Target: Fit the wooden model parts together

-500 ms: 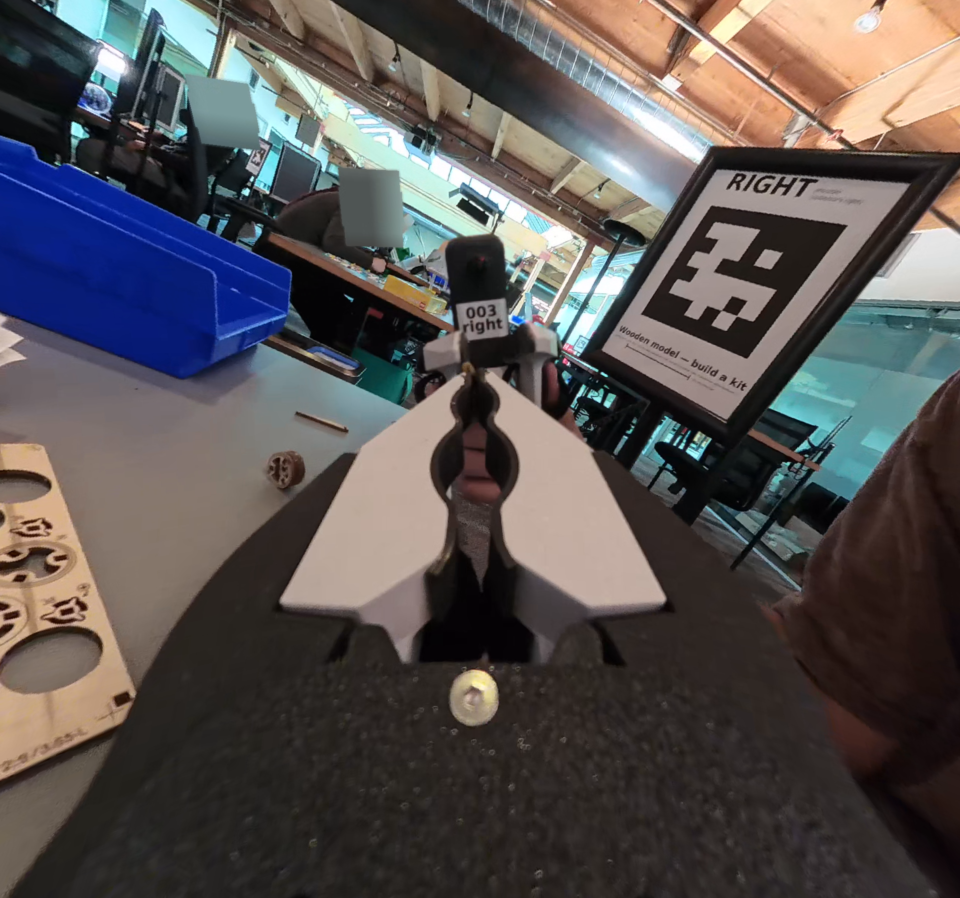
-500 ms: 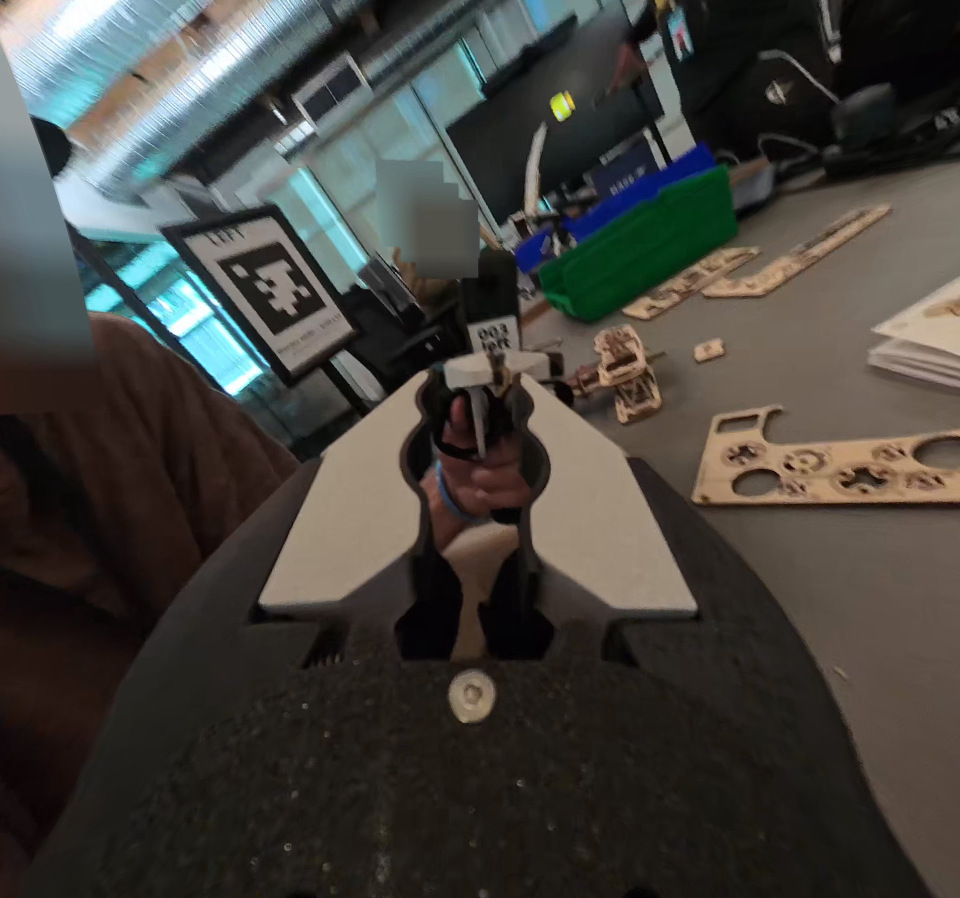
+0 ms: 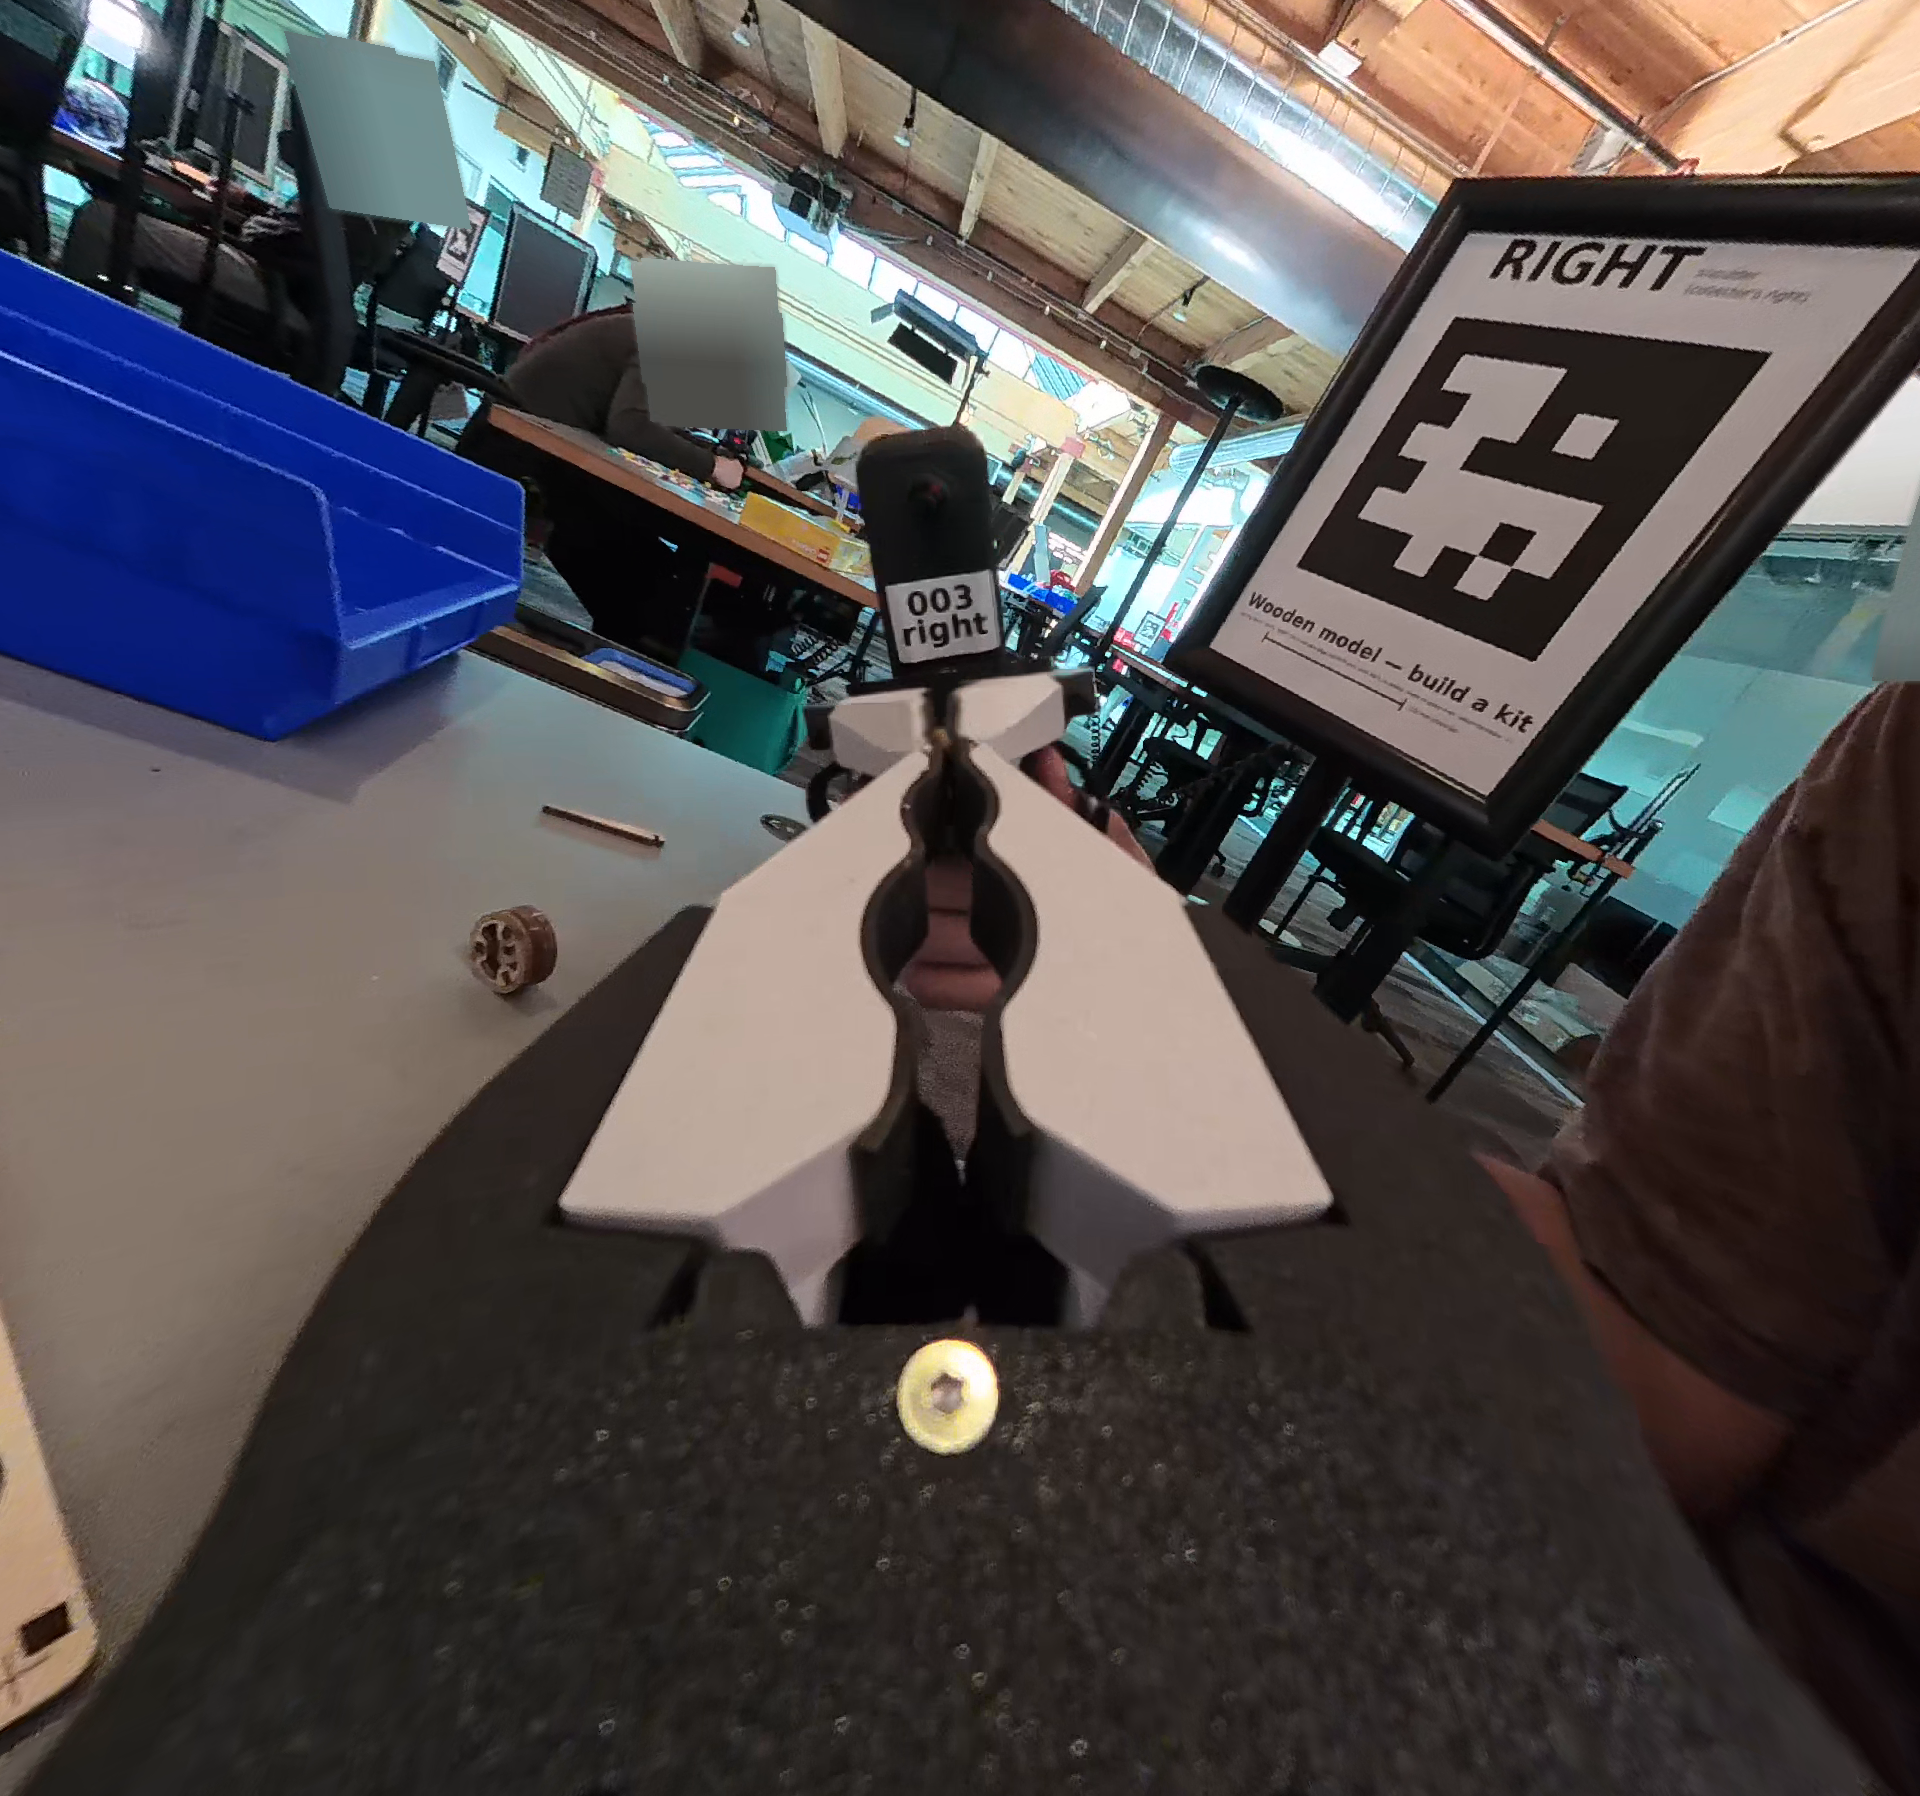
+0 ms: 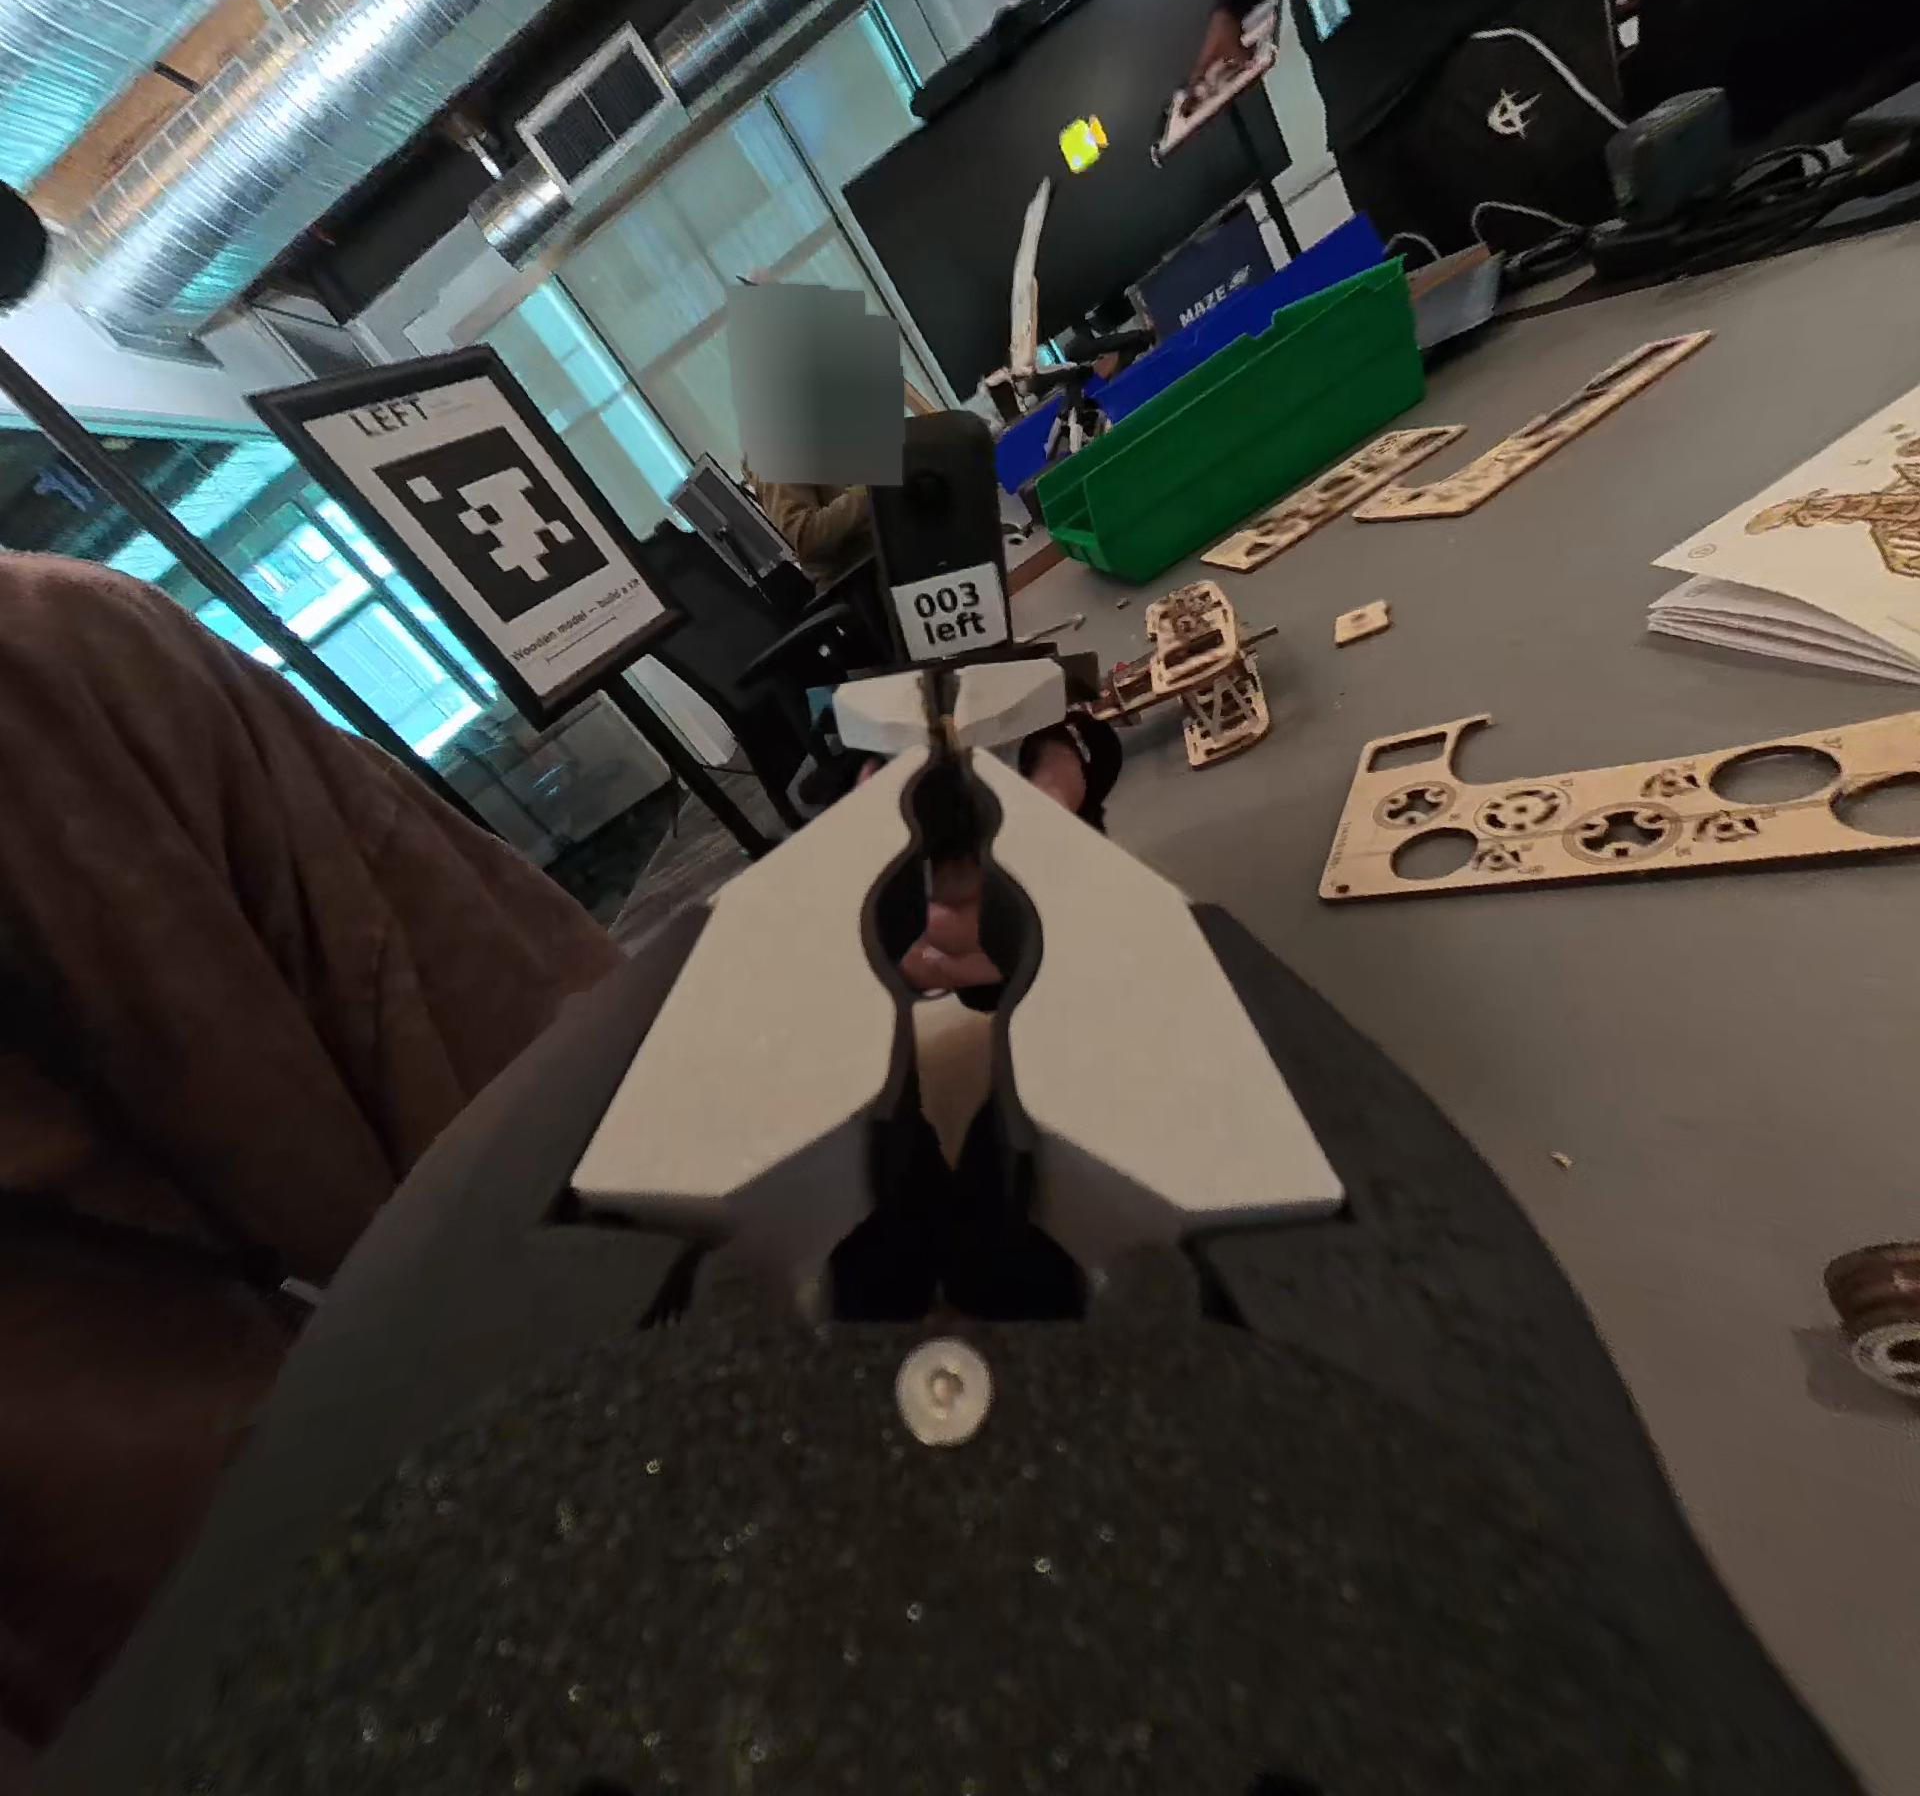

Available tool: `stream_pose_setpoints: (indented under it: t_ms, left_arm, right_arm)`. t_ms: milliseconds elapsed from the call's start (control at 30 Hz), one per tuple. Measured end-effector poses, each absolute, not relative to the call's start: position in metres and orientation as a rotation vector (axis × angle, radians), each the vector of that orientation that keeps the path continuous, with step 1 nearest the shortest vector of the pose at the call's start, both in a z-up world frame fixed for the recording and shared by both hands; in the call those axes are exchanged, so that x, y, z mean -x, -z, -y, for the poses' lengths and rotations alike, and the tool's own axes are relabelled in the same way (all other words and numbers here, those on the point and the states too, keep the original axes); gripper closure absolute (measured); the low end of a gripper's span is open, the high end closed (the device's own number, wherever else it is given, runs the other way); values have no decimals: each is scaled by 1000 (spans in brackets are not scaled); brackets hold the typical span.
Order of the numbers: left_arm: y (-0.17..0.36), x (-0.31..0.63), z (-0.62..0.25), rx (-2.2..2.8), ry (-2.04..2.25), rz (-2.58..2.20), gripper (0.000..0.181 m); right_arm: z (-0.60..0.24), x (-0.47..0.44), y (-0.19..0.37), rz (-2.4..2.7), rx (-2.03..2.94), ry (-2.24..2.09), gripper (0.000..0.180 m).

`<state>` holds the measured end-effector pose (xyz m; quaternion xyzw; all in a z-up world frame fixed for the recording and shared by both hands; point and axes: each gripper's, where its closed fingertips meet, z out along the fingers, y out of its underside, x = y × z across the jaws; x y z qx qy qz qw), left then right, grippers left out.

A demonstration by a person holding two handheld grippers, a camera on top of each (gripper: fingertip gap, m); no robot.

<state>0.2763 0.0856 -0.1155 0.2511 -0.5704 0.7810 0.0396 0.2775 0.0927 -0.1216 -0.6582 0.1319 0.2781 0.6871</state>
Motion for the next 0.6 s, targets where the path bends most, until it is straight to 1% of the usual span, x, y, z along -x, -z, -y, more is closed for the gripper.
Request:
stream_pose_setpoints:
  t_ms: [100, 200, 300, 367, 500, 600]
  left_arm:
    - [117, -279, -82, -783, -2388, 1763, 181]
    - [127, -287, -76, -854, -2359, 1869, 181]
    - [167, -308, -61, -1063, -2135, 2155, 181]
    - [199, -329, -56, -1321, -1904, 2301, 181]
    - [219, -350, -41, -1645, -1771, 2099, 181]
    - [229, -351, -38, -1734, -1698, 2051, 181]
  right_arm:
    - [-88, -282, 128, -317, 1525, -551, 180]
    - [-78, -301, 140, -410, 1626, -361, 180]
    - [-53, -339, 178, -663, 1859, -73, 180]
    - [-36, -359, 198, -803, 1940, 55, 180]
    - [-24, -383, 222, -963, 2044, 135, 180]
    - [-22, -395, 228, -954, 2163, 182, 180]
